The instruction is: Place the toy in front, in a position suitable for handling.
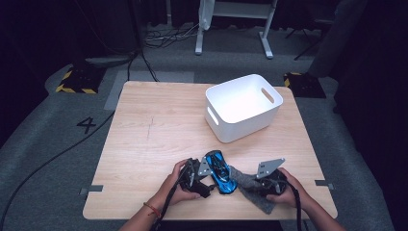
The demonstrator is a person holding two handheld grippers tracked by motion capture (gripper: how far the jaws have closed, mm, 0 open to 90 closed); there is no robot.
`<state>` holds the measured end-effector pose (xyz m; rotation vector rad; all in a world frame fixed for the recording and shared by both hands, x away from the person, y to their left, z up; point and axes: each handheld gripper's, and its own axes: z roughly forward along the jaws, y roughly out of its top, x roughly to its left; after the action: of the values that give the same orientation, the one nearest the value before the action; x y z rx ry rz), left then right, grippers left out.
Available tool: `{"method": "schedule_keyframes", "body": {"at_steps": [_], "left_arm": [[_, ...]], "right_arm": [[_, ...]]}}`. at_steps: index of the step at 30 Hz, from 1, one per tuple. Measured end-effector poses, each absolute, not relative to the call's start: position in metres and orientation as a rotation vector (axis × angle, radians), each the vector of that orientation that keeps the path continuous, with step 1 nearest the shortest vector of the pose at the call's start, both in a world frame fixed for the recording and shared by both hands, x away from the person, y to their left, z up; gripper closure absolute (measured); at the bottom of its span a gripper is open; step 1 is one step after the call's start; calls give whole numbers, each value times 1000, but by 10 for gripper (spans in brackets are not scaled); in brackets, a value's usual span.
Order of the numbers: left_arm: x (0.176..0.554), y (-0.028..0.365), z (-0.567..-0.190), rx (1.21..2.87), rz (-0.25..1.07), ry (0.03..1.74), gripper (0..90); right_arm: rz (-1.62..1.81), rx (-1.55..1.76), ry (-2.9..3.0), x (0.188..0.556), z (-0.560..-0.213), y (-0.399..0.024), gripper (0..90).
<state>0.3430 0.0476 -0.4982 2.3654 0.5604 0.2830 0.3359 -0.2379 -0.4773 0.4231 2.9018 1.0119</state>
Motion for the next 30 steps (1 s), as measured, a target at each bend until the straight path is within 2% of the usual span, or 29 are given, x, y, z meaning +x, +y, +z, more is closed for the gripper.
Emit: {"method": "schedule_keyframes", "body": {"at_steps": [11, 15, 23, 30], "left_arm": [[344, 48, -501, 2340, 249, 576, 147], [345, 47, -501, 2339, 243, 578, 145], [350, 46, -502, 2339, 202, 623, 106], [352, 44, -503, 2337, 205, 636, 89]], "right_arm": [[1105, 79, 2959, 307, -480, -201, 727], [1020, 94, 2903, 305, -479, -186, 725], [986, 196, 2856, 312, -479, -205, 717], [998, 389, 2787, 333, -482, -237, 709]]}}
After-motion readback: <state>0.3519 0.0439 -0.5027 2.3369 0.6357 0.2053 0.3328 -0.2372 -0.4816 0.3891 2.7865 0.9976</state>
